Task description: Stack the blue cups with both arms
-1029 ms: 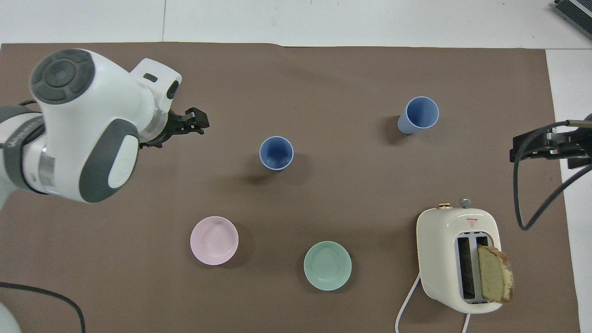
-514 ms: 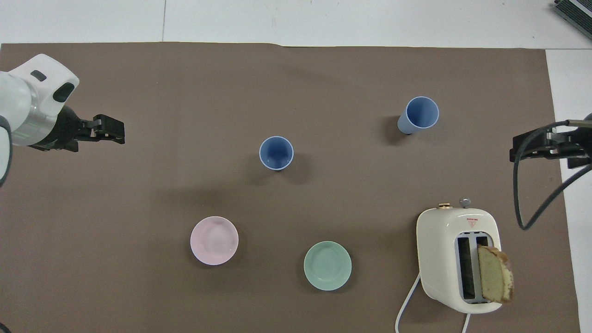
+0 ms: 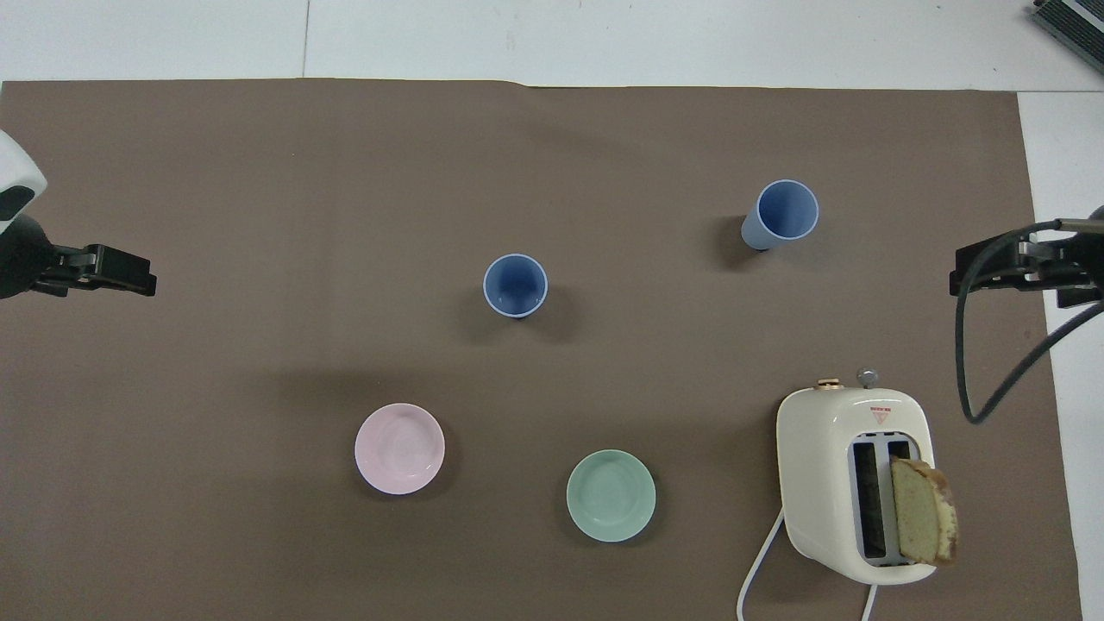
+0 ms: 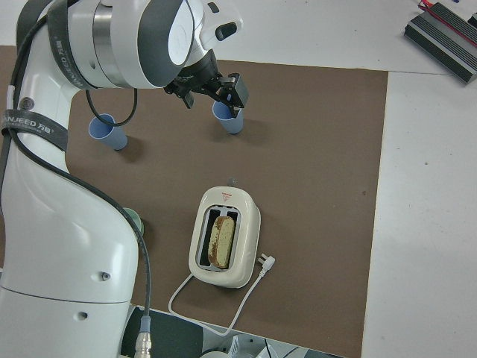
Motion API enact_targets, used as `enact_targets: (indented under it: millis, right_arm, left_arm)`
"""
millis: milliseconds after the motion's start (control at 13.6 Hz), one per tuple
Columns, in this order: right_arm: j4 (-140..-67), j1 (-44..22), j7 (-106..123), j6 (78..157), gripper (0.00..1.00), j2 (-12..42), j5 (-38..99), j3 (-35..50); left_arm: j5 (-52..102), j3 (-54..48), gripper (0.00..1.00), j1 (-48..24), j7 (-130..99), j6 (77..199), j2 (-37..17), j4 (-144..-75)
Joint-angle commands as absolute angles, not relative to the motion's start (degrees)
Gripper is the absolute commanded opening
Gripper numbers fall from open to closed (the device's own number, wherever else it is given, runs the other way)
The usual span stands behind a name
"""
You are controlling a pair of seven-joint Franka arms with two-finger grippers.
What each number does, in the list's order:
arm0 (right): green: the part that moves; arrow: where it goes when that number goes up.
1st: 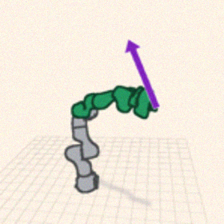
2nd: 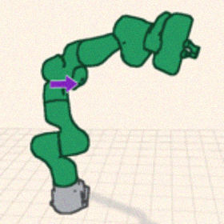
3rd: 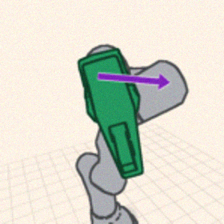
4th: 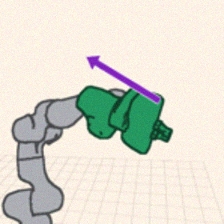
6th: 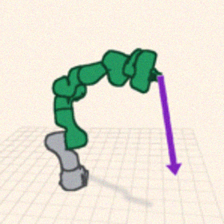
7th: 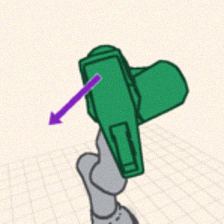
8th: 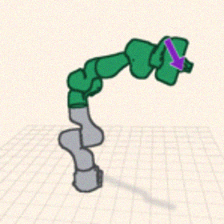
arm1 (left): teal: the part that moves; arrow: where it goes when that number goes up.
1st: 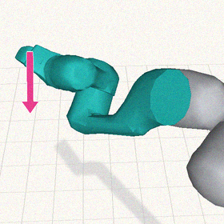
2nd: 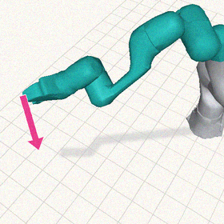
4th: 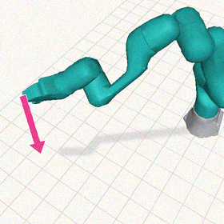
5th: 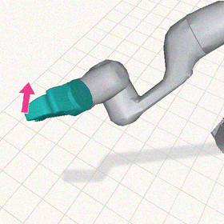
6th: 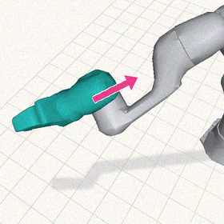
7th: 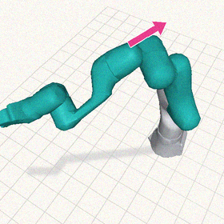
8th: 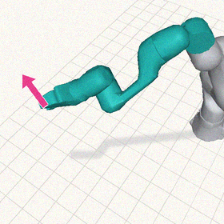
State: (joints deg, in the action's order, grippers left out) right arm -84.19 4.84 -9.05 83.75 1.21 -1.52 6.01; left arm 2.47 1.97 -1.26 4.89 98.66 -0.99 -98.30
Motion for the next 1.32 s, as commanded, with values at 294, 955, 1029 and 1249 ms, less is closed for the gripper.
enact_targets:
  millis: [294,955,1029,1249]
  right_arm:
    - [-80.4,5.1,-6.7,92.5,1.00,10.4,-2.5,6.9]
    - [-78.6,3.3,-6.9,108.7,0.96,26.4,-4.6,7.0]
    - [-78.7,3.2,-7.1,109.9,0.95,27.5,-4.7,7.0]
    - [-79.5,3.1,-7.4,114.4,0.89,29.2,-4.7,6.9]
  left_arm:
    - [1.5,1.0,1.00,-1.1,5.4,88.5,0.9,-89.8]
    - [1.5,-0.5,1.00,-1.7,4.7,82.8,5.0,-90.3]
    - [1.5,-0.5,1.00,-1.7,4.6,82.5,5.3,-90.3]
    - [1.8,-0.9,1.00,-1.7,-0.1,82.9,5.4,-90.4]
